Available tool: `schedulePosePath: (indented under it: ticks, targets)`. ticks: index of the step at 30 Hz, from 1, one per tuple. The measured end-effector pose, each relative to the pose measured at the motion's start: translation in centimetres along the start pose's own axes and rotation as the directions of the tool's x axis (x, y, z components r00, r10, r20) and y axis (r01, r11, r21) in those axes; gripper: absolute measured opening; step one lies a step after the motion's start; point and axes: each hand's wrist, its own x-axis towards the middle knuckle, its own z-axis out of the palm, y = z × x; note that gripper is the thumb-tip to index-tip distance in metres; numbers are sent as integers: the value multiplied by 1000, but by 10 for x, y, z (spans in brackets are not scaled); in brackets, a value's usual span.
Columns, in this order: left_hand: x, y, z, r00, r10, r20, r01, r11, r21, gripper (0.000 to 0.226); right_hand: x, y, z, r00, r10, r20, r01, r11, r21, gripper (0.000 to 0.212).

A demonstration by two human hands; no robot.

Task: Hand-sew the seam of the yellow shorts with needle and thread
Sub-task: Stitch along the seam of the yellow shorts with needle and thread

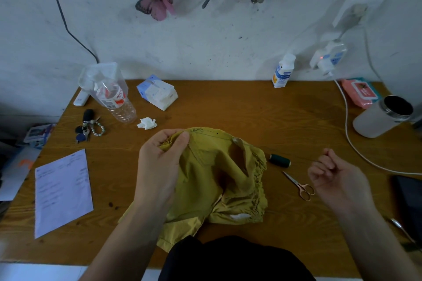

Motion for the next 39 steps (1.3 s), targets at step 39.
schedulePosePath:
  ticks: [39]
  targets:
    - [-14, 11, 4, 990, -86, 110, 86, 996, 2, 21, -8, 20, 4, 975, -148, 164, 204, 884, -420, 19]
